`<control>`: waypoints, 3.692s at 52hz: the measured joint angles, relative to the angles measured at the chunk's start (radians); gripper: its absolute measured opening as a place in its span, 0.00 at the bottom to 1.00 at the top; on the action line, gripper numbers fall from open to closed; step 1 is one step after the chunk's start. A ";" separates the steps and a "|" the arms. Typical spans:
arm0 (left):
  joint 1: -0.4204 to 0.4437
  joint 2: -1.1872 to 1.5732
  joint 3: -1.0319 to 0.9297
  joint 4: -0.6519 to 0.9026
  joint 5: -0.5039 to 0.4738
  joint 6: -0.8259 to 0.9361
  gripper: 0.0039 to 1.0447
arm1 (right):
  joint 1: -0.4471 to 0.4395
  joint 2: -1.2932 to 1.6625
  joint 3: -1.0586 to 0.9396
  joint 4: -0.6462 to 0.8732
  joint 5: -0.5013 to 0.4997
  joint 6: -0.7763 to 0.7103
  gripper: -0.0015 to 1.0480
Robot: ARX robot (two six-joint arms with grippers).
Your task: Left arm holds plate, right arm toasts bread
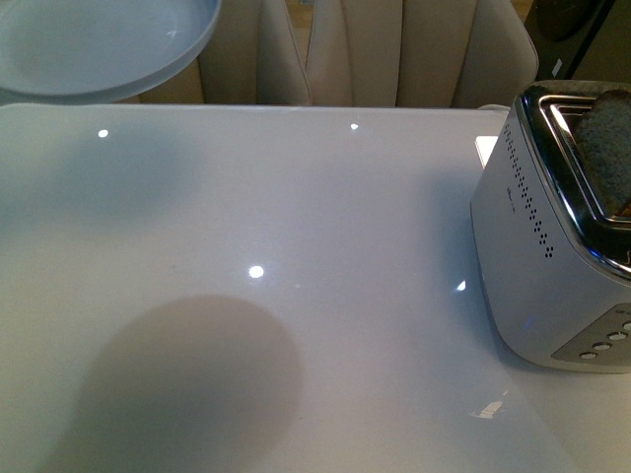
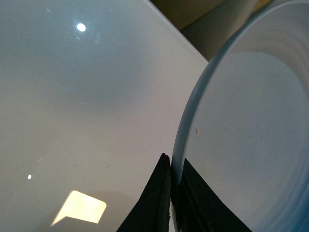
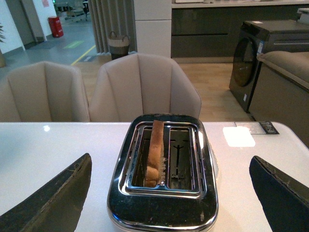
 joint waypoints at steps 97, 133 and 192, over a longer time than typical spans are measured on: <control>0.322 0.660 0.074 0.196 0.064 0.429 0.34 | 0.000 0.000 0.000 0.000 0.000 0.000 0.91; 0.166 0.046 -0.067 0.234 -0.002 0.337 0.94 | 0.000 0.000 0.000 0.000 0.000 0.000 0.91; -0.117 -0.733 -0.788 0.794 -0.306 0.583 0.03 | 0.000 0.000 0.000 0.000 0.000 0.000 0.91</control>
